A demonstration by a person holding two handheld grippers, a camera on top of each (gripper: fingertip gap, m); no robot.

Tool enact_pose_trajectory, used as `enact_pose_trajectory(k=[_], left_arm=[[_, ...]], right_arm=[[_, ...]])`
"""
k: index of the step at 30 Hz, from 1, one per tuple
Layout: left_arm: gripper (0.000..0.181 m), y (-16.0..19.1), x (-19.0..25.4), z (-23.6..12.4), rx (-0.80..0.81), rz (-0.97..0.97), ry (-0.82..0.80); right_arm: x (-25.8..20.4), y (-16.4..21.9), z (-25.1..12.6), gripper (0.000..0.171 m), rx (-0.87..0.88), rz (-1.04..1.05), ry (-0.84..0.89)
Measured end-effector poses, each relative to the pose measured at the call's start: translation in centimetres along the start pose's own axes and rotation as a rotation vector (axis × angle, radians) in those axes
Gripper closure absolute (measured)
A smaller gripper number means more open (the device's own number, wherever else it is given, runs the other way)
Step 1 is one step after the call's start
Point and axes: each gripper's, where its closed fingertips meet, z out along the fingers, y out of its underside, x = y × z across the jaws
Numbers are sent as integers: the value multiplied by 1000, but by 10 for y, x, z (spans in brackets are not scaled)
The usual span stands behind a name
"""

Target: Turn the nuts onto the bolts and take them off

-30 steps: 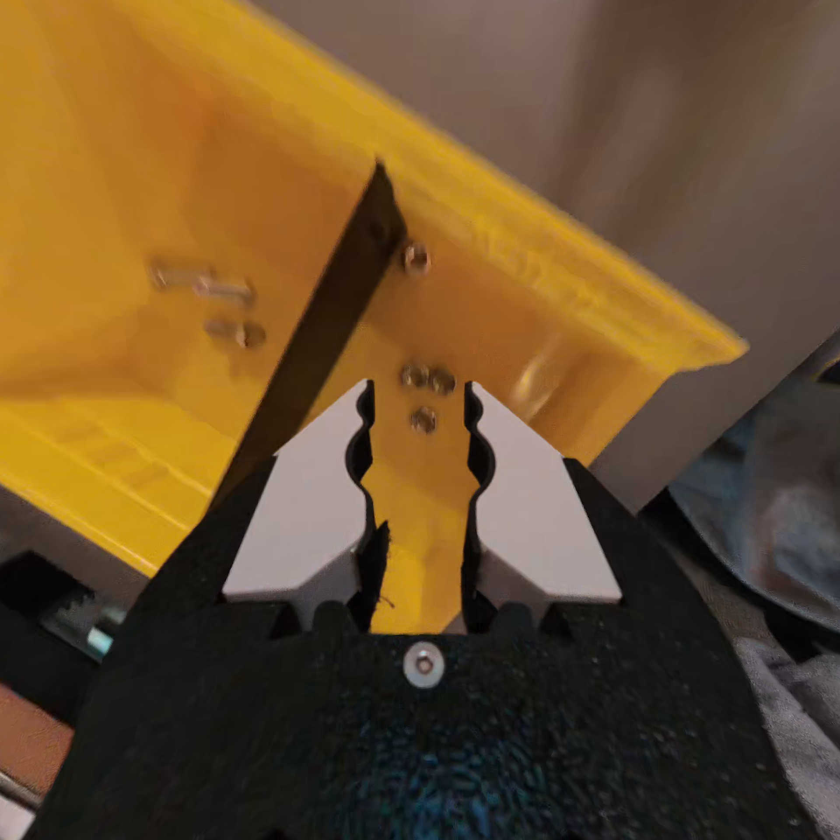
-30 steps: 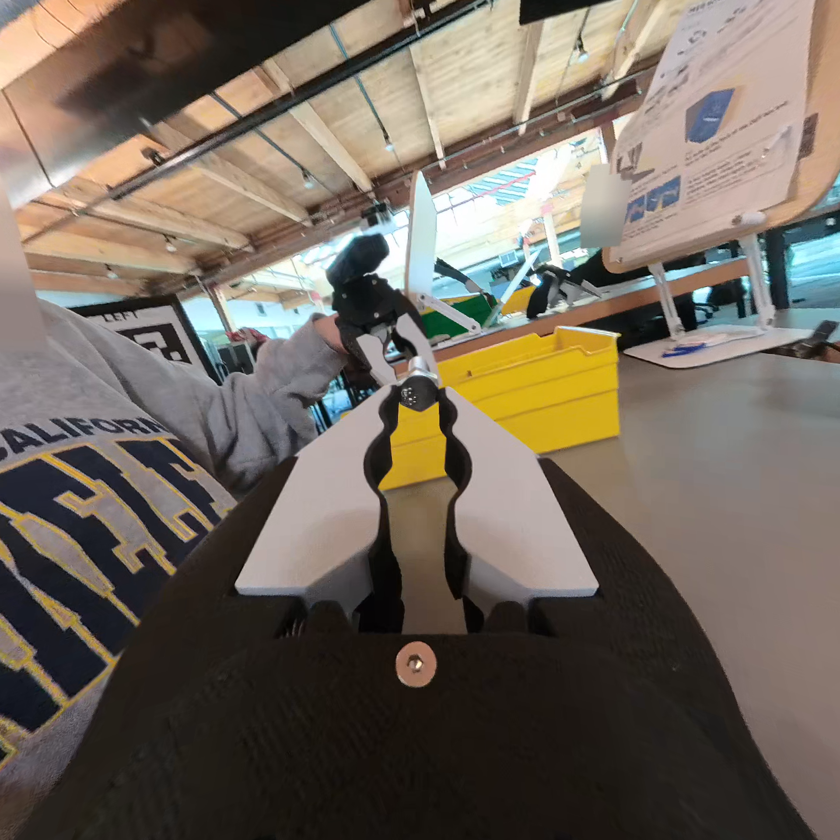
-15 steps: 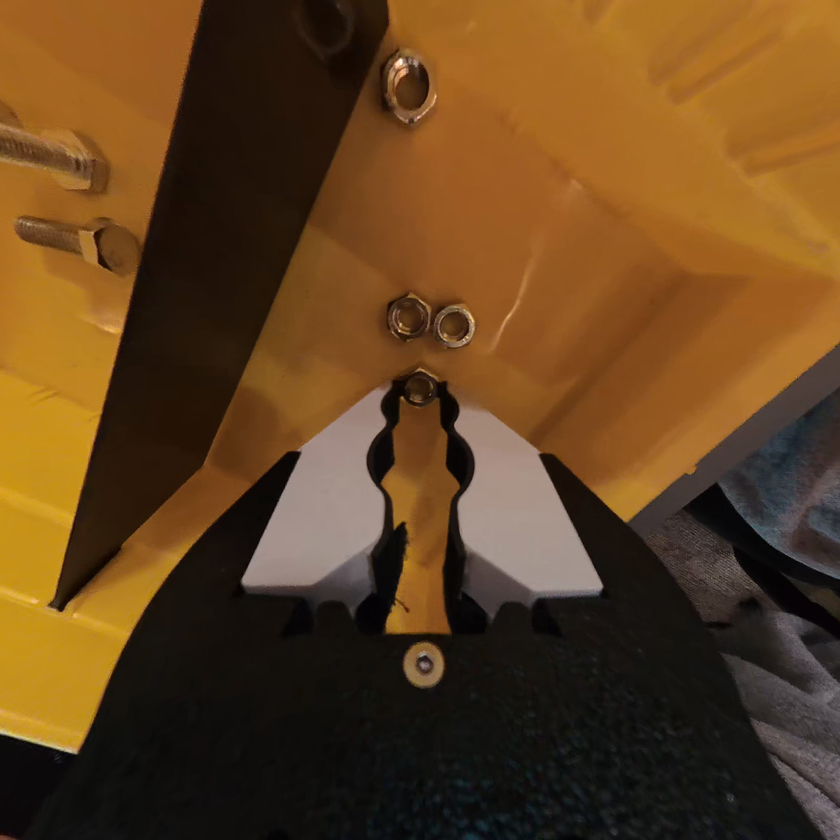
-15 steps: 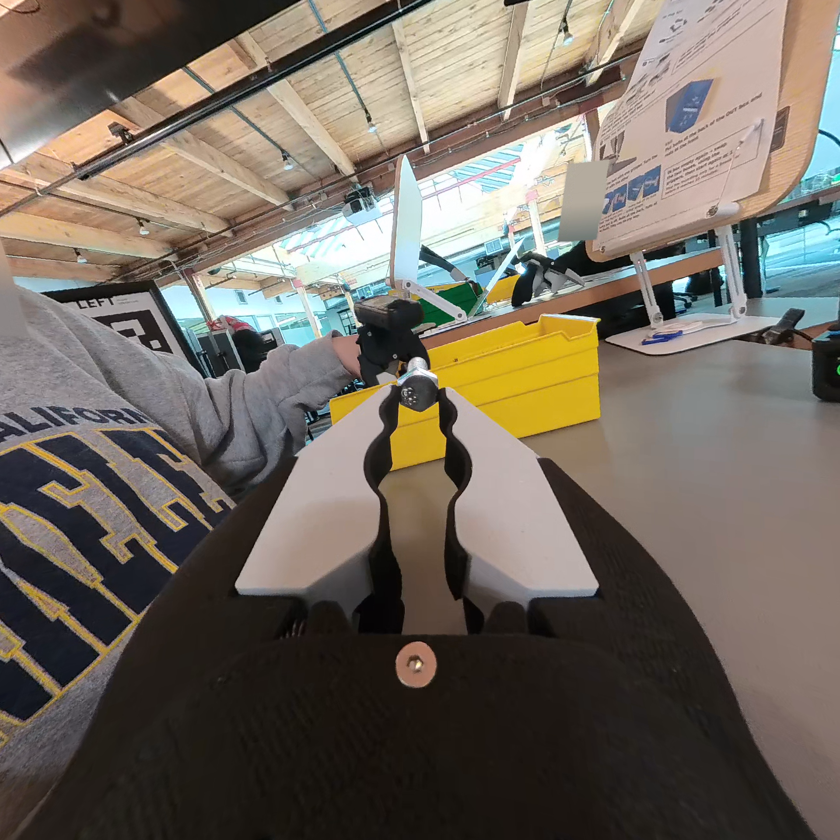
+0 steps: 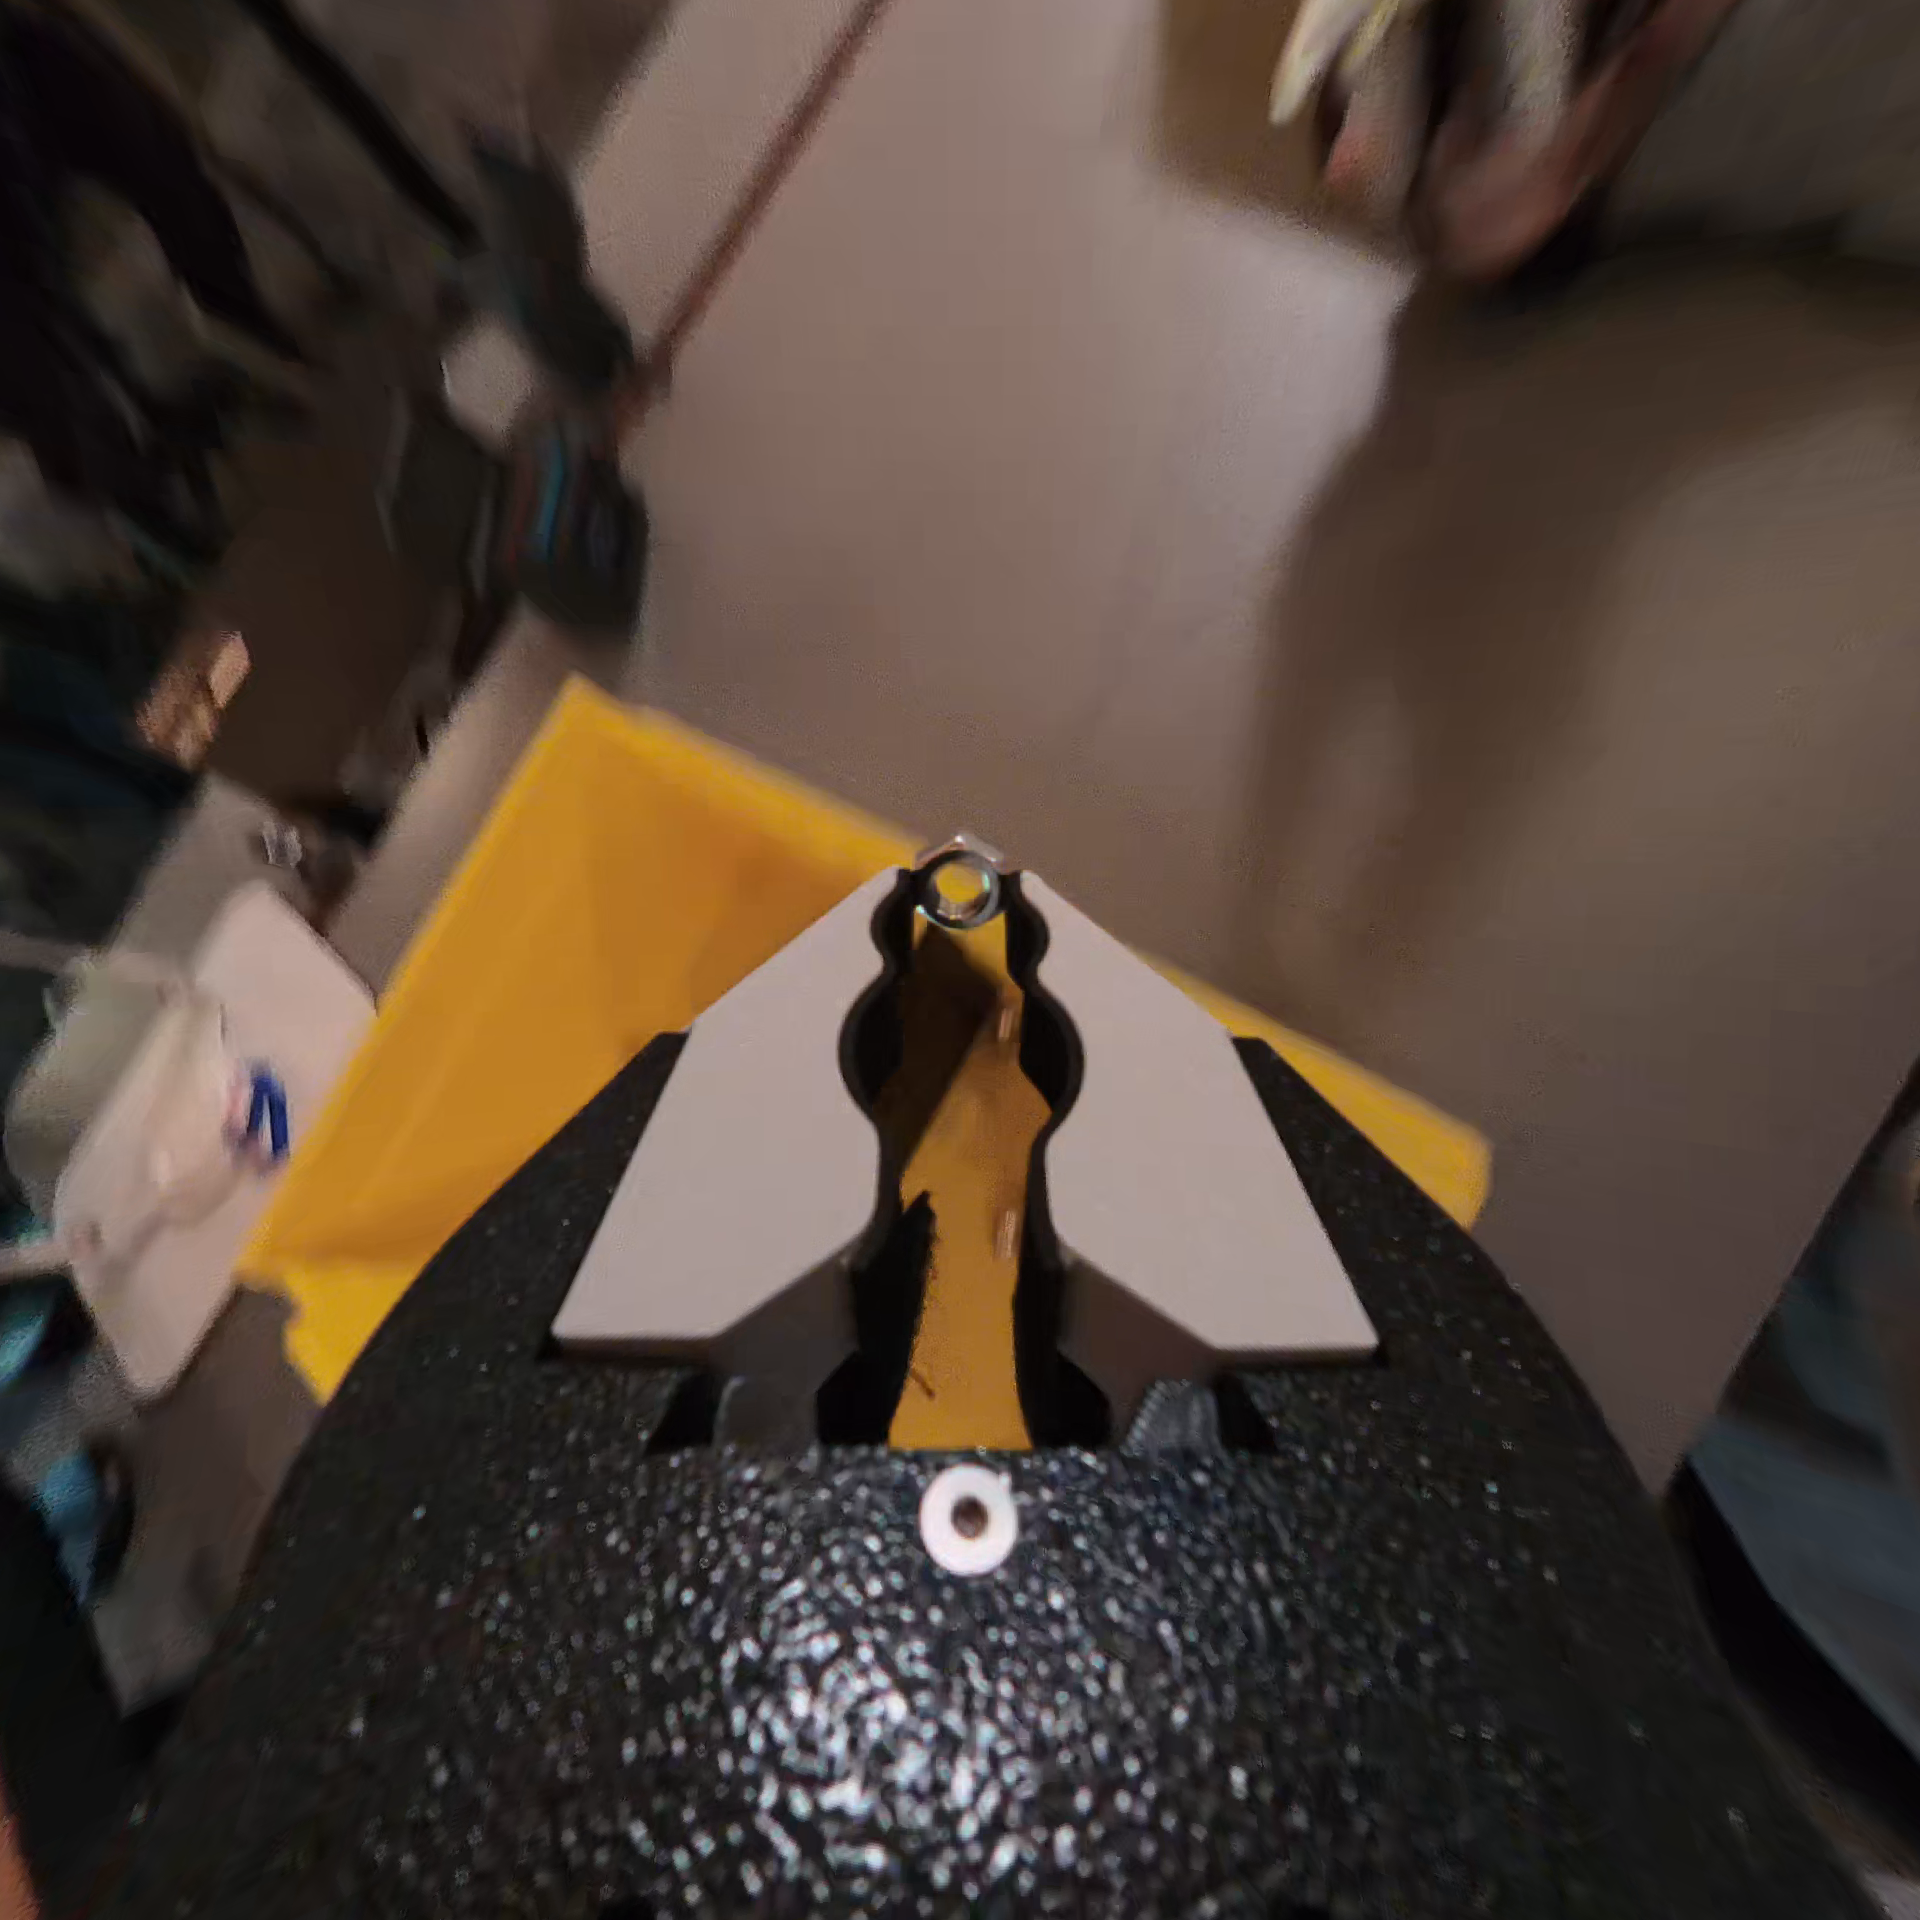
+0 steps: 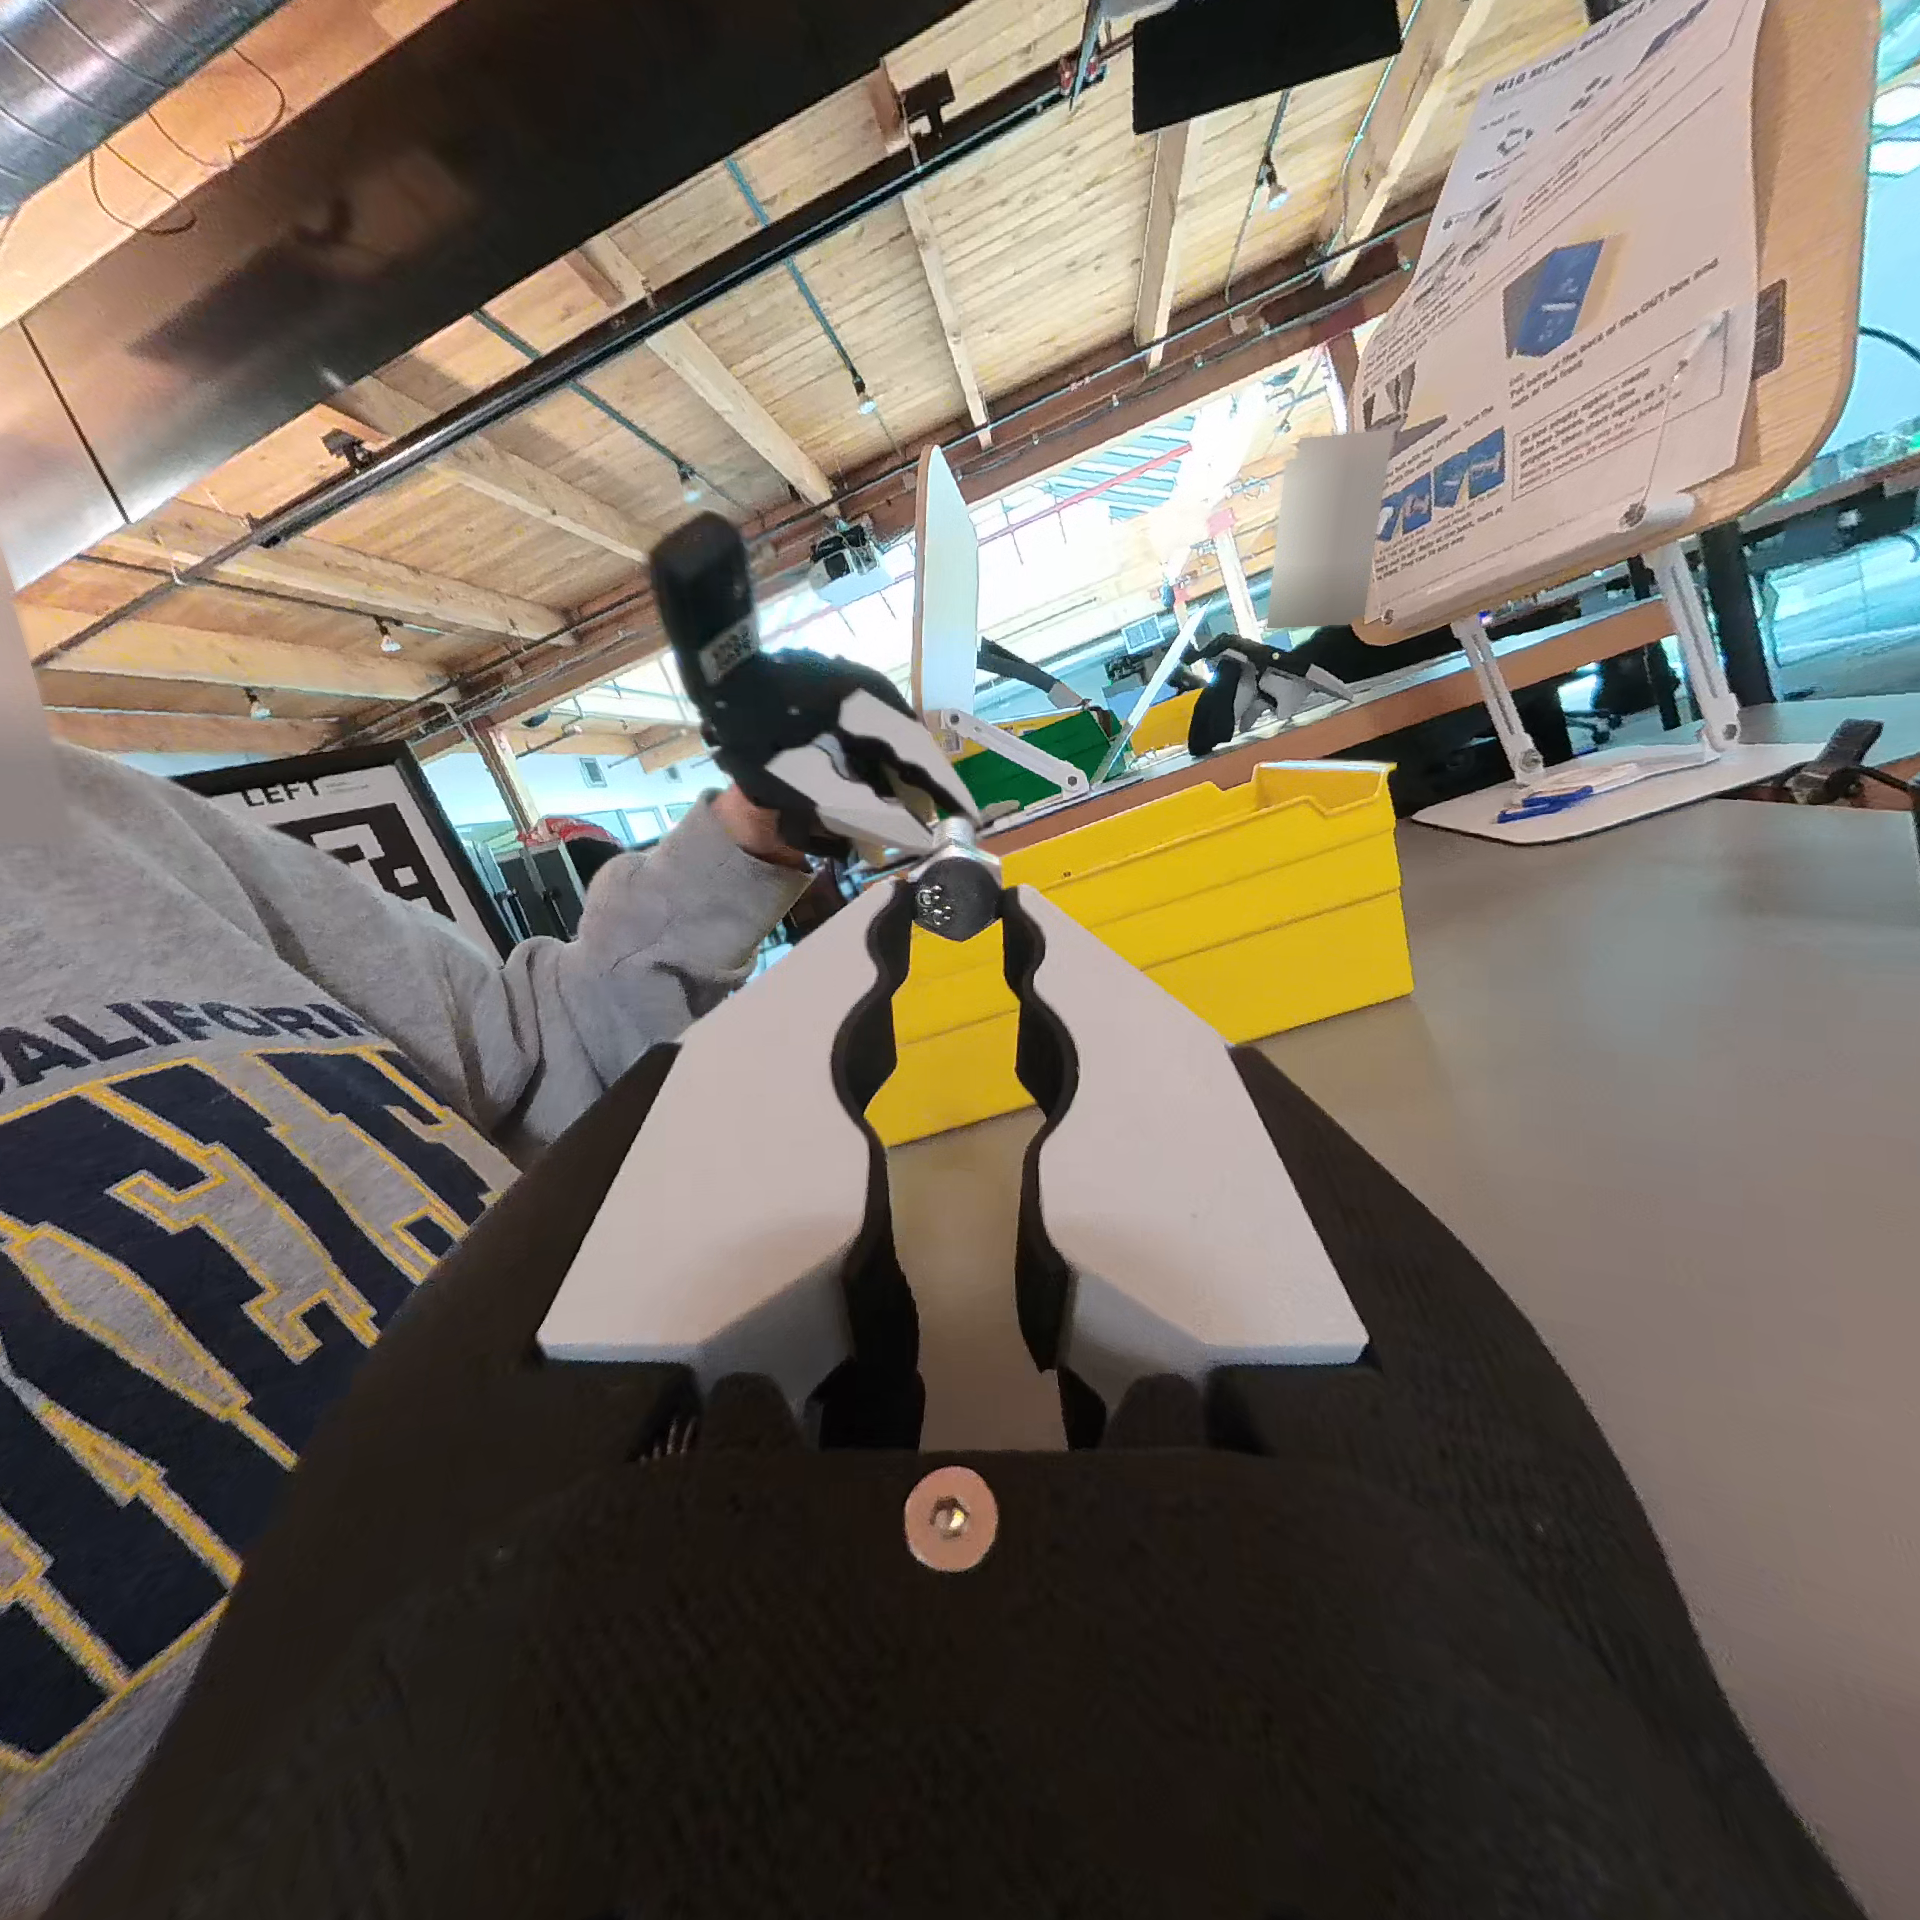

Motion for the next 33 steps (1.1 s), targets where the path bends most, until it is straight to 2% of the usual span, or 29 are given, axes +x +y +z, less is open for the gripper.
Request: enact_pose_trajectory(k=[3,5,9,14,24,33], left_arm=[[167,-60,22,11,188,92,38],[166,-86,39,22,259,166,83],[166,-114,62,45,310,196,238],[166,-144,71,54,397,189,329],[167,-164,81,56,498,179,405],[167,-166,84,57,503,181,411]], right_arm=[[-2,-4,-1,155,41,16,-2],[-6,-6,0,155,57,29,-21],[-16,-11,5,155,104,73,-93],[-29,-17,9,156,161,130,-188],[-38,-28,8,156,237,171,-256],[-40,-29,7,156,240,171,-269]])
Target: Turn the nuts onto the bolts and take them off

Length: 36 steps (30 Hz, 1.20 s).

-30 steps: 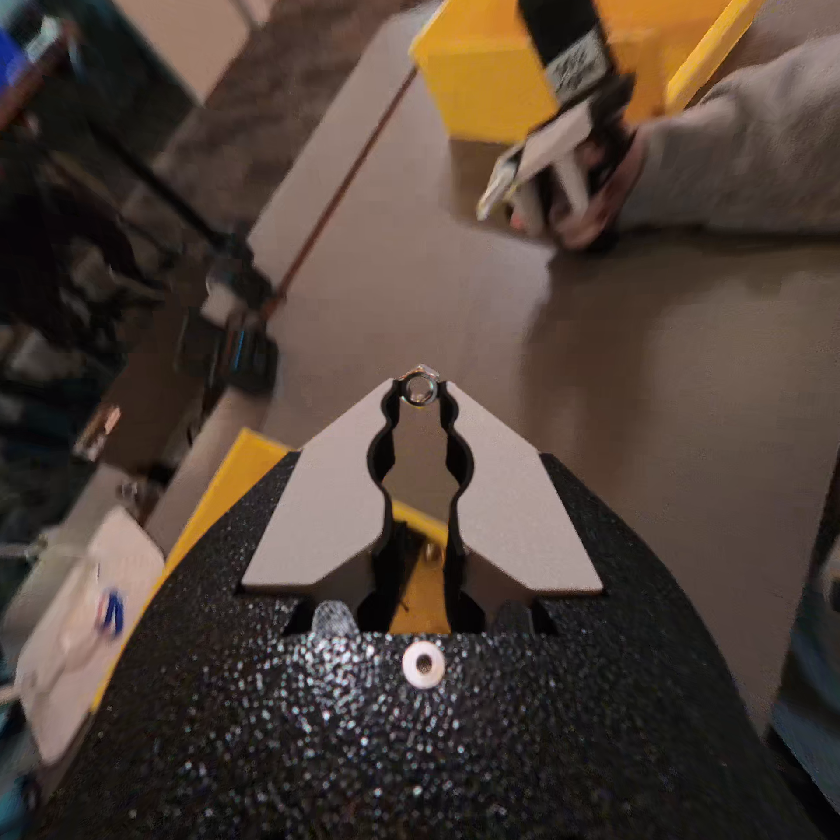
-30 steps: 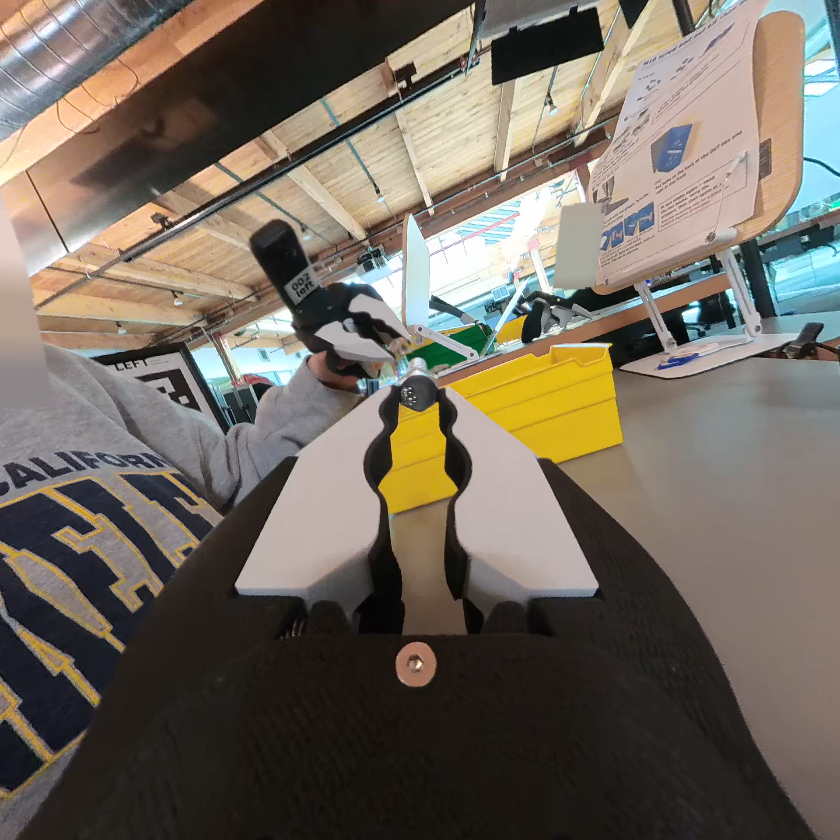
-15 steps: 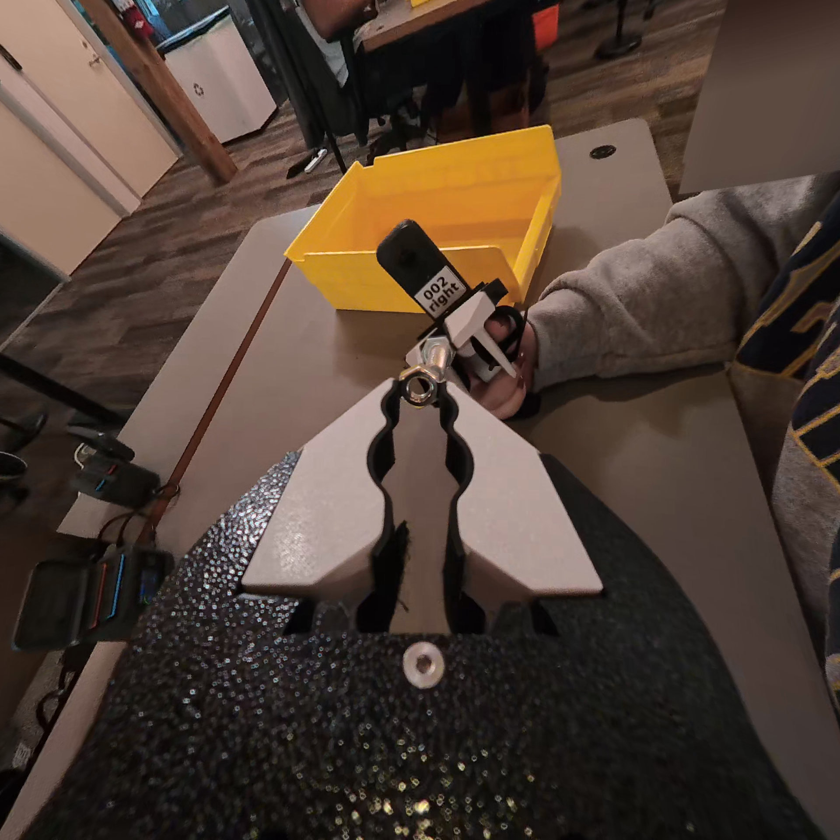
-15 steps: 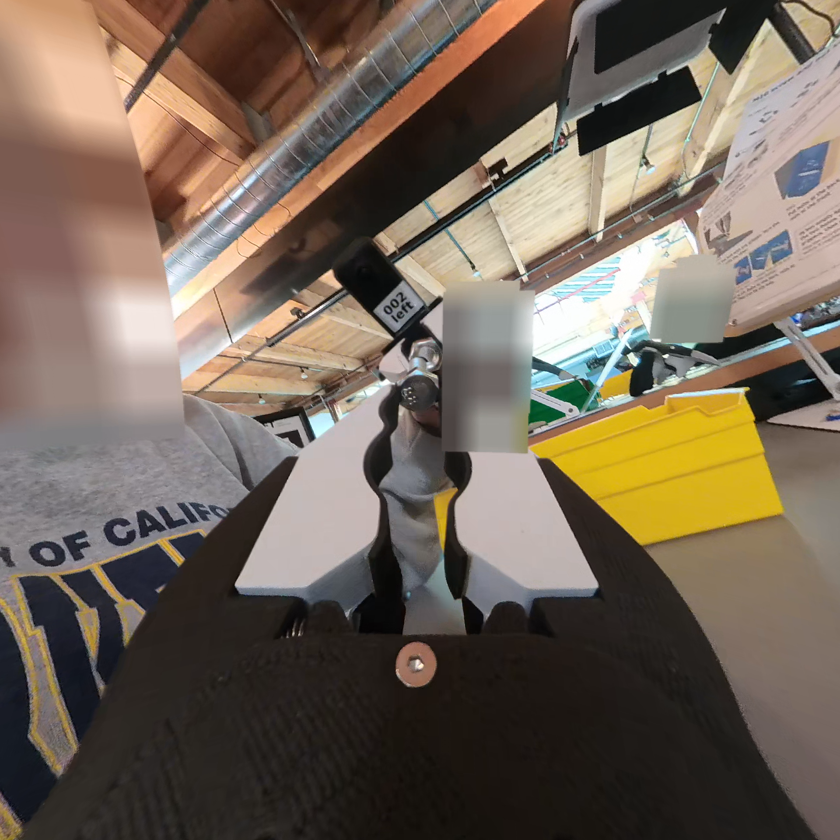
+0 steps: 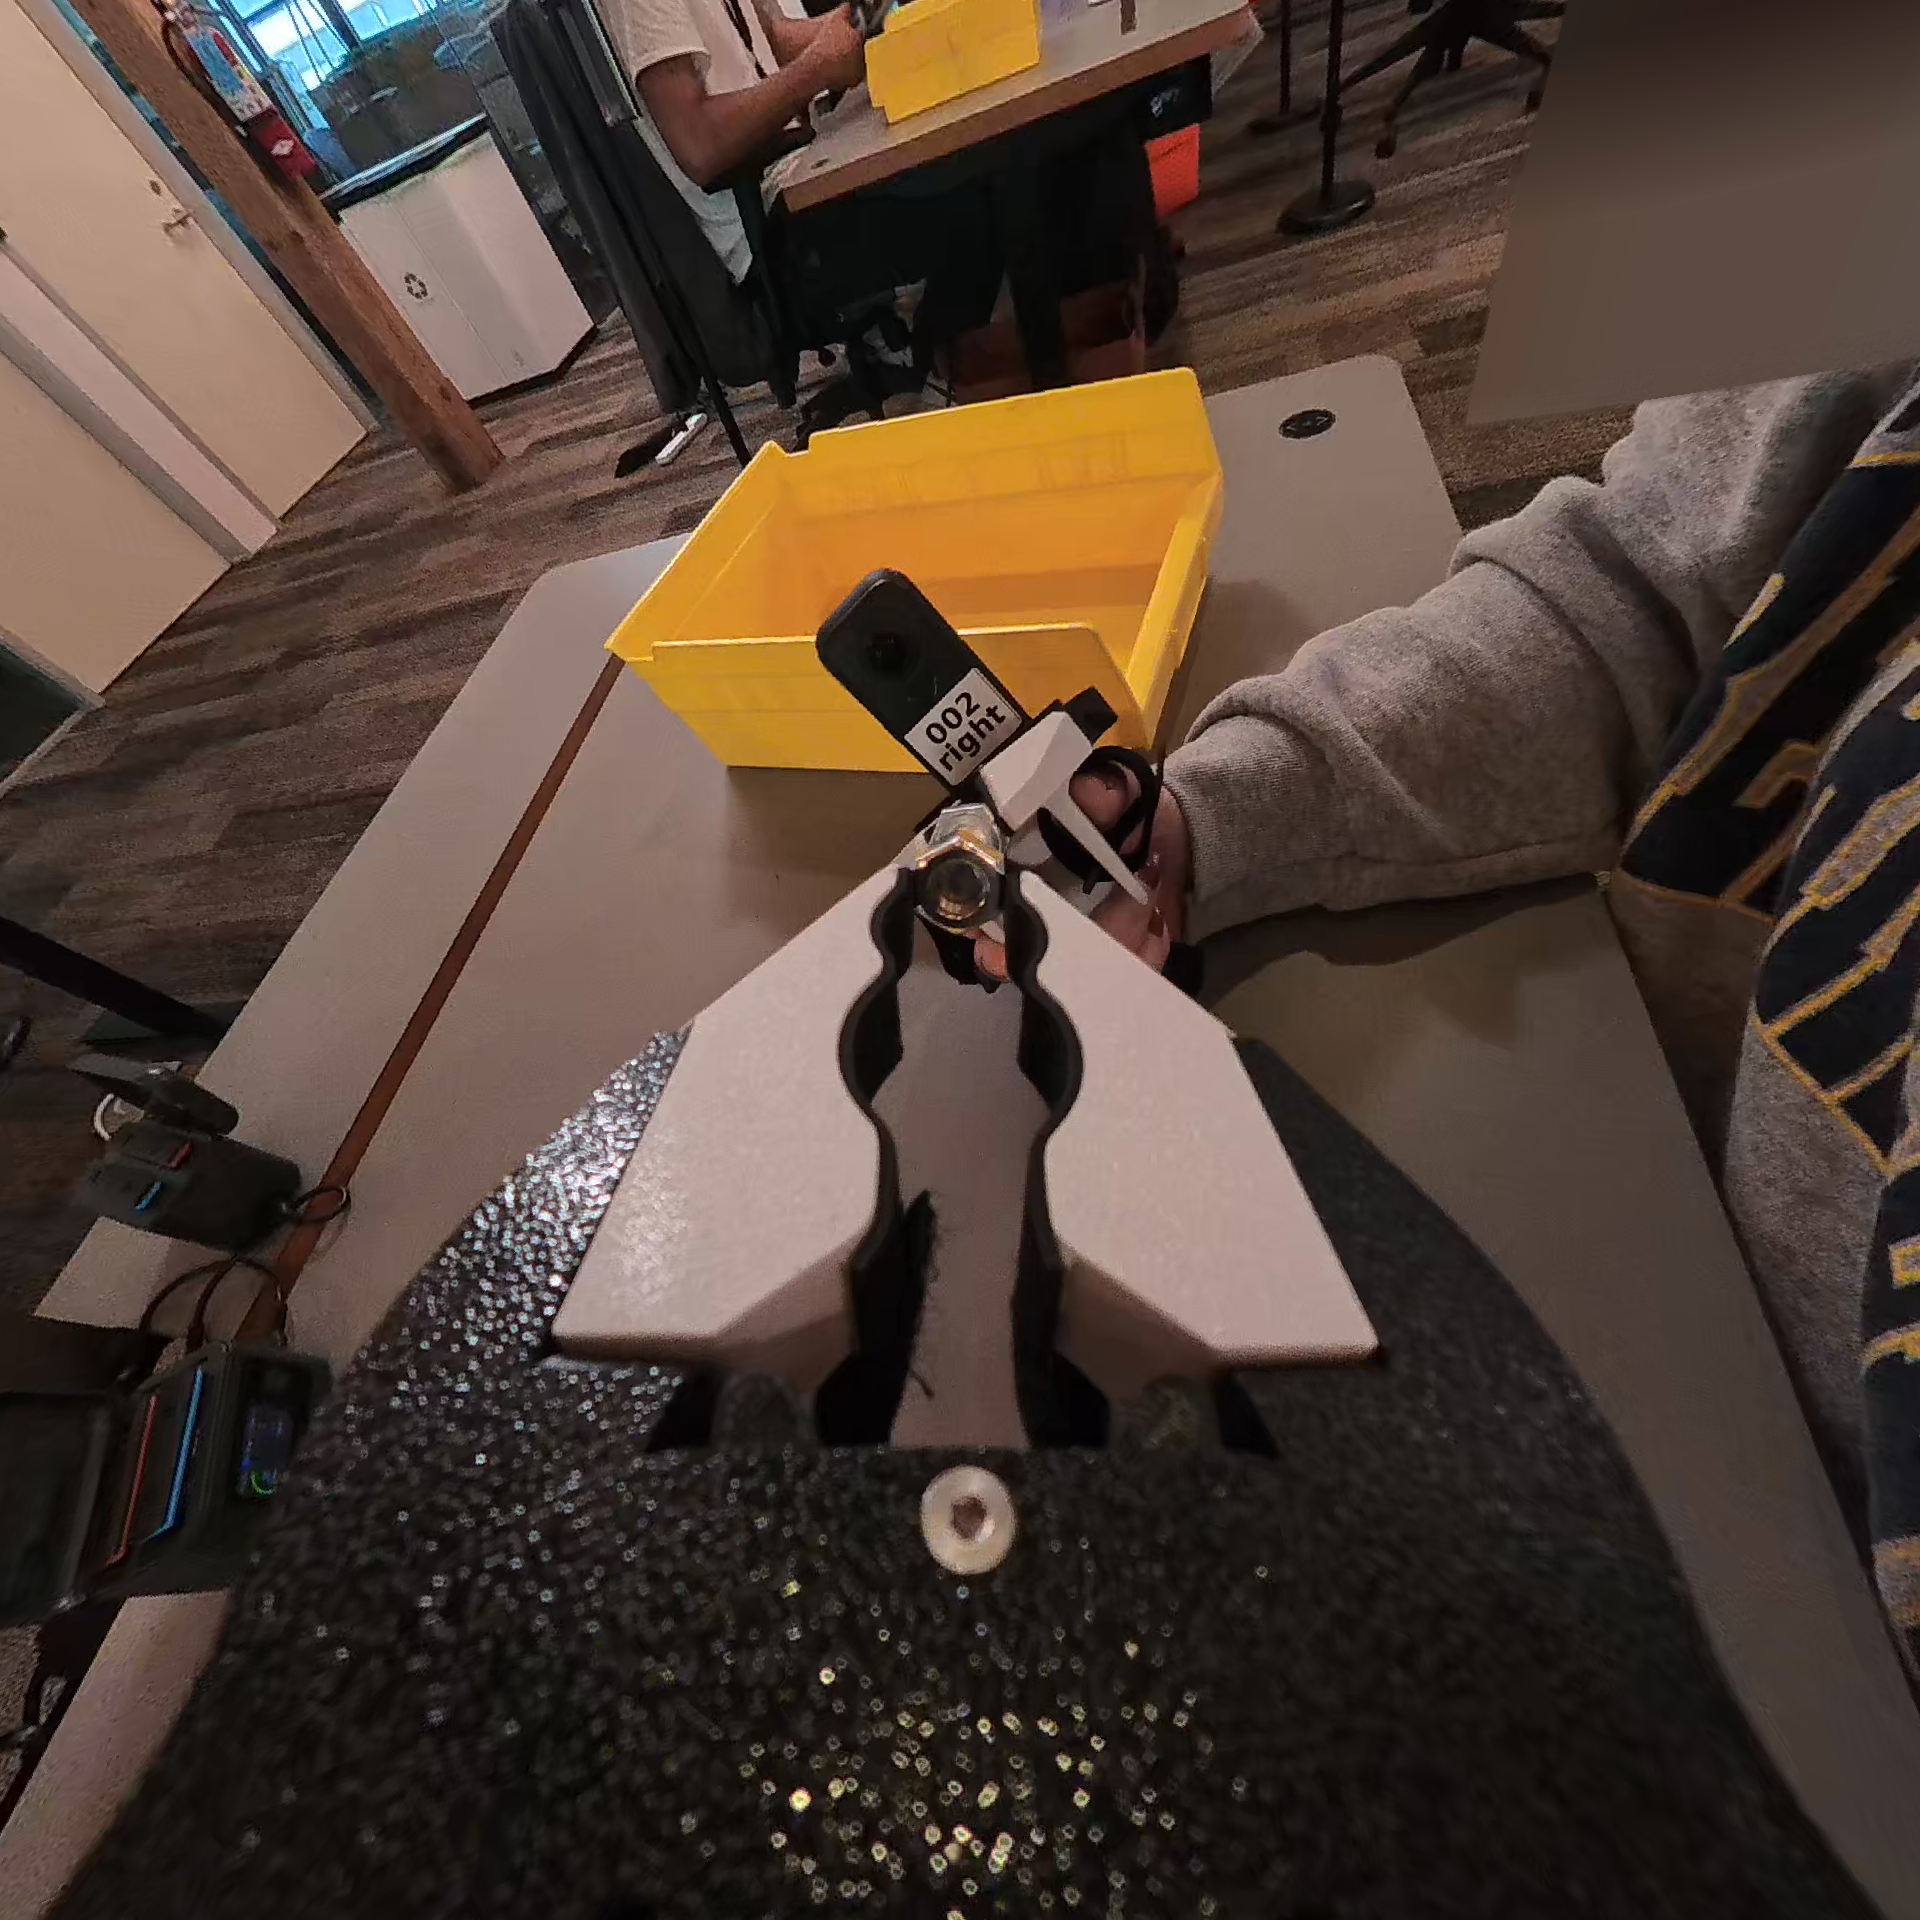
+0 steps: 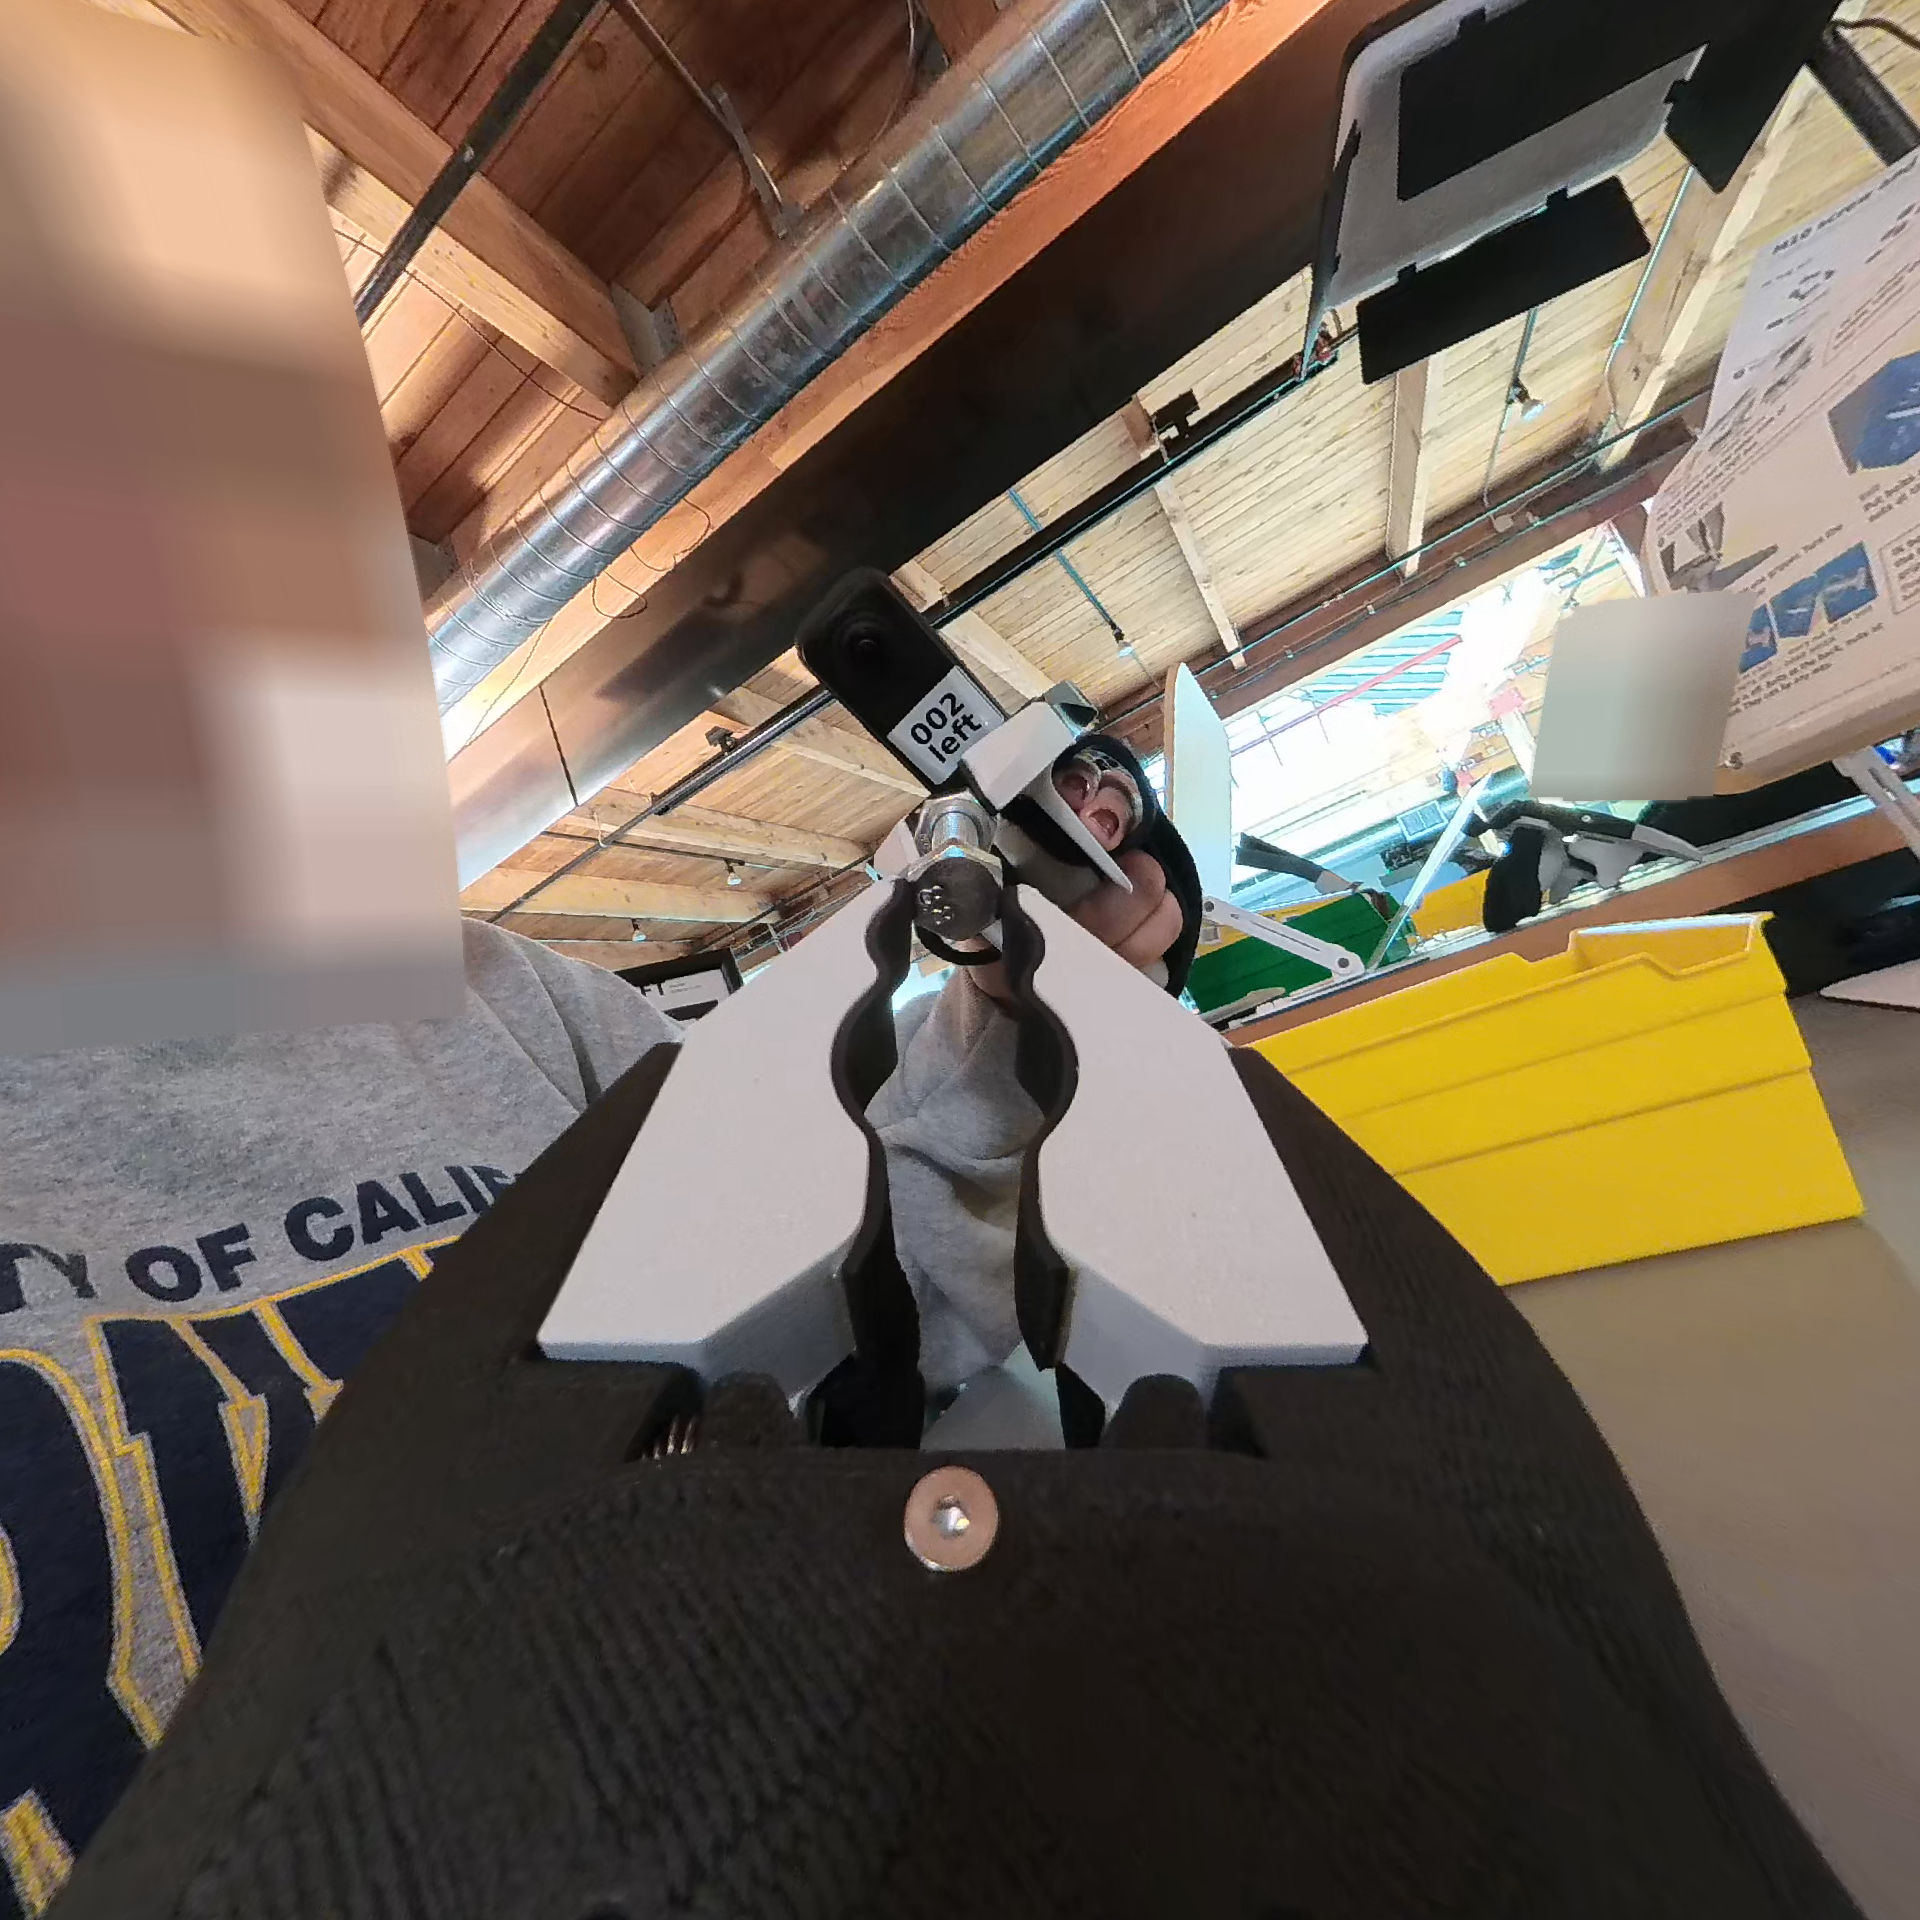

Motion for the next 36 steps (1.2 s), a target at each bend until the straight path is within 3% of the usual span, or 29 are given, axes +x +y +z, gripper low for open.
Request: enact_pose_trajectory(k=[14,20,36], left_arm=[[167,1,5,-2,-14,-1,49],[167,-2,8,-2,-52,-22,76],[167,-9,5,3,-52,-37,87]], right_arm=[[-2,8,1,156,-63,54,-23],[-6,9,2,156,-47,145,-80],[-9,1,0,156,9,138,-97]])
